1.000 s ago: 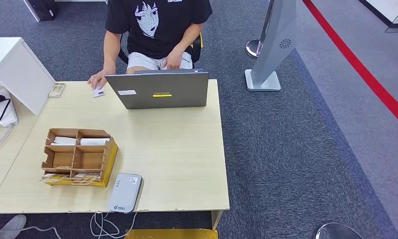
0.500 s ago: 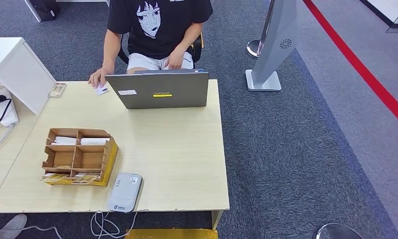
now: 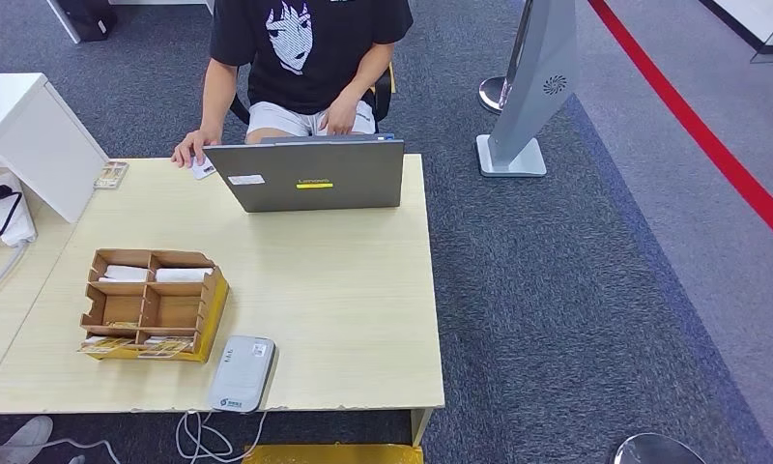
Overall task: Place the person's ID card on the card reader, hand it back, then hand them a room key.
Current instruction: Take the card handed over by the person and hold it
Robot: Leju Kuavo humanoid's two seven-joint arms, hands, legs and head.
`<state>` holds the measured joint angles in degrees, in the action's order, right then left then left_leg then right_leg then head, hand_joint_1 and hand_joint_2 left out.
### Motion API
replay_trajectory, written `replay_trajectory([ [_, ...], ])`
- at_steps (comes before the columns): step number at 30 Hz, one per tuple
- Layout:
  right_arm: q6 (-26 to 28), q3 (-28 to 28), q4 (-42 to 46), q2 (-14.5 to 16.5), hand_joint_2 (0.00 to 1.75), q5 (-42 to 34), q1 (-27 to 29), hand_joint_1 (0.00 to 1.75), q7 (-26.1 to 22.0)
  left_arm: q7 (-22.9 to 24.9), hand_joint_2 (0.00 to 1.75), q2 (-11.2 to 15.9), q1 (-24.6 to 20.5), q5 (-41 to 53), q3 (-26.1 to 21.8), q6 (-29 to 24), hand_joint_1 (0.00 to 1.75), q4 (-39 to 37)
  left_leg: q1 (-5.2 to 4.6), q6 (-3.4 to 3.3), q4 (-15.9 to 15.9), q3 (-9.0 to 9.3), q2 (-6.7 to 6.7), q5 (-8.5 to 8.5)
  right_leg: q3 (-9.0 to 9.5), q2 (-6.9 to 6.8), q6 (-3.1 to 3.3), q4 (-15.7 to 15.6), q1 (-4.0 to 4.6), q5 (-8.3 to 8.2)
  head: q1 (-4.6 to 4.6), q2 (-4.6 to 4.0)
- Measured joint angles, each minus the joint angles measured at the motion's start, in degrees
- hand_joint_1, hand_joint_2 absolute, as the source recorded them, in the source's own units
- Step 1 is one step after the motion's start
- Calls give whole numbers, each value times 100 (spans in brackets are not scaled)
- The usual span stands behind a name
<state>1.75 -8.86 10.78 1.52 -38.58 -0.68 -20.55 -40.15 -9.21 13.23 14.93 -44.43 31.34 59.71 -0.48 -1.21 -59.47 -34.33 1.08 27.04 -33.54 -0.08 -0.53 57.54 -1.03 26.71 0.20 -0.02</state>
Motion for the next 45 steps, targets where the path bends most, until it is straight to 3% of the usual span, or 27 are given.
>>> replay_trajectory([
  [6,-24,2,-2,-21,175,2,0,0,13,0,175,10,32,-80,55,19,0,37,1,0,1,0,0,0,0,0,0,0,1,0,1,0],
  [10,-85,5,-2,-40,175,8,1,0,-14,0,175,16,112,-433,128,322,0,257,0,0,0,-1,0,0,0,0,0,0,0,0,1,0],
  [12,-235,5,-2,-43,175,-2,6,0,-140,-1,175,-42,175,-606,137,586,0,576,0,0,0,-2,0,0,-2,0,0,0,0,0,1,0],
  [14,-657,5,-2,-42,175,16,13,0,-530,-7,175,-231,307,-597,152,485,0,1346,0,0,-2,-4,1,0,-3,0,1,0,0,-1,2,0],
  [16,-1111,13,3,-9,175,125,4,0,-1099,-2,175,-492,560,-420,351,-477,0,2521,0,-1,-5,-4,3,0,-3,1,1,0,0,-2,3,0],
  [18,-1255,31,26,75,175,263,-21,0,-1498,42,175,-684,851,-275,826,-2093,0,3669,0,-1,-7,-4,2,0,-1,0,0,0,0,-4,3,0],
  [20,-1227,40,67,183,175,321,-51,0,-1642,65,175,-804,1081,-282,1312,-3454,0,4593,0,-1,-7,-5,-1,1,1,-1,-3,0,0,-5,9,0],
  [21,-1211,40,89,238,175,330,-65,0,-1661,74,175,-847,1183,-403,1496,-3765,0,4976,0,-2,-8,-3,-1,2,1,-1,-4,0,0,-5,10,0],
  [23,-1198,30,113,321,175,353,-76,0,-1646,164,175,-891,1330,-935,1717,-3458,0,5537,-1,-3,-7,-1,0,4,0,0,-4,0,-1,-4,9,0],
  [27,-1228,-48,116,377,175,413,-58,0,-1566,302,175,-933,1385,-1630,1632,-1642,0,6067,1,0,-3,-2,-7,2,2,-10,1,1,1,2,1,0],
  [29,-1225,-97,117,377,175,419,-44,0,-1542,297,175,-970,1387,-1623,1536,-1473,0,6237,2,2,-2,0,-4,1,2,-9,4,2,2,1,-3,0],
  [32,-1200,-182,118,377,175,449,-21,0,-1511,244,175,-1008,1411,-1429,1478,-1855,0,6436,1,2,-2,-1,-4,1,1,-9,4,2,1,1,-1,0],
  [38,-1161,-292,120,416,175,656,-22,0,-1457,14,175,-1019,1333,-366,1520,-3338,0,6817,0,2,-2,0,-5,1,1,-11,2,2,0,2,-3,0],
  [45,-1161,-310,126,427,175,688,-20,0,-1443,0,175,-1015,1286,-242,1569,-3464,0,6978,0,2,-2,0,-4,1,0,-8,3,2,0,1,-3,0],
])
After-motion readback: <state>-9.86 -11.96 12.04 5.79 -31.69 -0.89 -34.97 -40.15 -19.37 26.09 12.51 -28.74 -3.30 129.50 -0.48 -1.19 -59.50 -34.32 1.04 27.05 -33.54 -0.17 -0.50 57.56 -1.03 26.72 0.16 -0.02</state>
